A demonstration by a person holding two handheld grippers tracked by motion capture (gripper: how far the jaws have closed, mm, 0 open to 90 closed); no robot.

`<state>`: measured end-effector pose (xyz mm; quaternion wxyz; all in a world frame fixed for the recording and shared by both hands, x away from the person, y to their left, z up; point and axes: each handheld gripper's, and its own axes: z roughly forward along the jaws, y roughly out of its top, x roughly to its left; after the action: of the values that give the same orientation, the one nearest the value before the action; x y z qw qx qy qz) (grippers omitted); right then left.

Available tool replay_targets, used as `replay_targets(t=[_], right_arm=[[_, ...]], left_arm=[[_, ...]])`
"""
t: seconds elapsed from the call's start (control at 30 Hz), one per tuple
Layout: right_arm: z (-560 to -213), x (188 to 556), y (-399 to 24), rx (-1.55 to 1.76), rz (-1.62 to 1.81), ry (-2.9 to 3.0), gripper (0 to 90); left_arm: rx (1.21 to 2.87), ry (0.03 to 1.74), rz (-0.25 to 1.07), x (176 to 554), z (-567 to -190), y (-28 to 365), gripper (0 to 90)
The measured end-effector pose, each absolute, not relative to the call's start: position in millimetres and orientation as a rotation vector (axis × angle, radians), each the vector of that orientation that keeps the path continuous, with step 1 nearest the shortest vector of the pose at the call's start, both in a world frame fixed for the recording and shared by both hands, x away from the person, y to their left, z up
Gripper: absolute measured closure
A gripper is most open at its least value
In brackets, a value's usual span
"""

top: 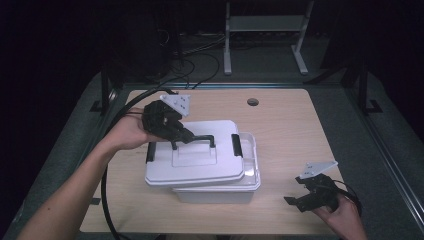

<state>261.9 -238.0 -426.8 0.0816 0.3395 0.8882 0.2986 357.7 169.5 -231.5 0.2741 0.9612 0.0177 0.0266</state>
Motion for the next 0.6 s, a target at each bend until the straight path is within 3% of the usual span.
replay_targets(t=[0.6], right_arm=[[-425,261,-239,1.014,0.902,2.647,18.3]], left_arm=[[2.596,0.020,0.043,362,-243,146,84.5]])
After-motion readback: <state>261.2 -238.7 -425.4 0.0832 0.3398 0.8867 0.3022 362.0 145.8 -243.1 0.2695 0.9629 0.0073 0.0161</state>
